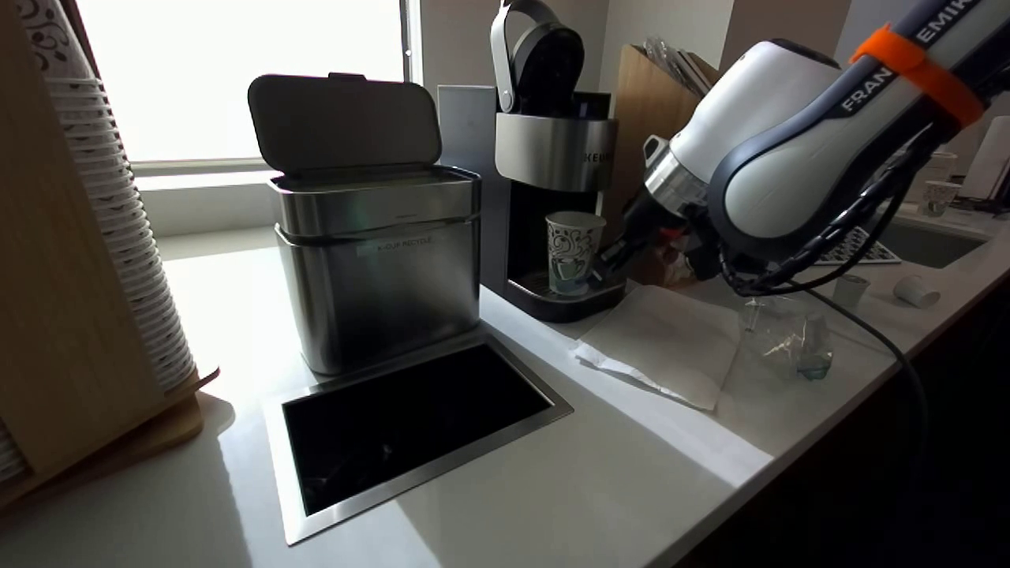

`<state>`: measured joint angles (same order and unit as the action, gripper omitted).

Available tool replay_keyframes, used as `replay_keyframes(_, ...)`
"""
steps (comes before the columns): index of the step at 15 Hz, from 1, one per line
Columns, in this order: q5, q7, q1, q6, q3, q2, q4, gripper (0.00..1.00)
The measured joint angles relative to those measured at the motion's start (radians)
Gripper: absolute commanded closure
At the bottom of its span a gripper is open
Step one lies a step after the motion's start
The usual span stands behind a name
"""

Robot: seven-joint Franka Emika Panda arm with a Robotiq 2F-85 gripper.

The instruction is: Put the cup in the coffee maker

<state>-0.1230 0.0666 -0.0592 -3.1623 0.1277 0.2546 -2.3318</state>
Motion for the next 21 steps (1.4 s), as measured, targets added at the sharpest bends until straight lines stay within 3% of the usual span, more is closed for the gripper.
replay_keyframes(6,-0.002,-0.011,0.045,0.19,-0.041,-0.118,-0.034,1.0)
replay_keyframes(7,0.001,-0.015,0.05,0.23,-0.041,-0.139,-0.038,0.74)
replay_keyframes(8,0.002,-0.02,0.057,0.268,-0.041,-0.158,-0.042,0.73)
replay_keyframes(16,-0.006,-0.087,0.101,0.488,-0.038,-0.306,-0.087,0.13)
replay_keyframes(18,-0.008,-0.112,0.103,0.532,-0.036,-0.338,-0.095,0.01)
replay_keyframes(21,-0.014,-0.152,0.104,0.581,-0.03,-0.383,-0.11,0.0)
